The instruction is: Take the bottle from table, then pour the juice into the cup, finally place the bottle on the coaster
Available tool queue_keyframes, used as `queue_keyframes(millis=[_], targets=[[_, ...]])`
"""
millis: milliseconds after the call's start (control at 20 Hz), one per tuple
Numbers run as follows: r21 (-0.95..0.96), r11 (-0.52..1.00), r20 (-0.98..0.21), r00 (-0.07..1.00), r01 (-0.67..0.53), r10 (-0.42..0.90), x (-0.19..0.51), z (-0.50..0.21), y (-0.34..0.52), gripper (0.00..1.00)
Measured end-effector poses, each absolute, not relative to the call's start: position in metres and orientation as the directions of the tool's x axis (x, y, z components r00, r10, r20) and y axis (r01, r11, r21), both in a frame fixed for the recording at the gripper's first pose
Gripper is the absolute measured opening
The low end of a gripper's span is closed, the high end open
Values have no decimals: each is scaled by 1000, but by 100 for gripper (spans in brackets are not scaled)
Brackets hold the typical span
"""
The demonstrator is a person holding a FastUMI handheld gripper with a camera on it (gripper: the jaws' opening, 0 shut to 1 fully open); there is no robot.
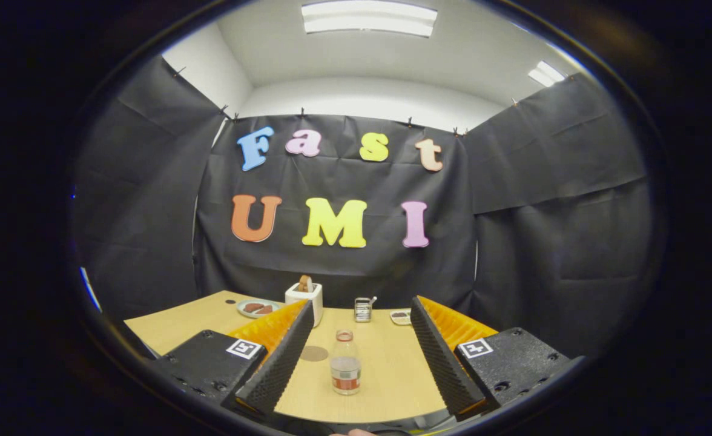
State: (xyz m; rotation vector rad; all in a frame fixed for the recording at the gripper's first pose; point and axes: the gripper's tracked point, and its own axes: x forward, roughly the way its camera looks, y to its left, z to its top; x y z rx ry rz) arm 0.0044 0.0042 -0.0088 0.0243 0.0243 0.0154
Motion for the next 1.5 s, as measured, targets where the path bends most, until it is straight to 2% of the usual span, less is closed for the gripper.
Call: queue_keyframes(millis=[1150, 1500], targets=[[38, 999, -17, 1000, -14, 15, 7, -17, -2, 100], [43, 997, -86, 994, -63, 66, 28, -60, 8, 100]])
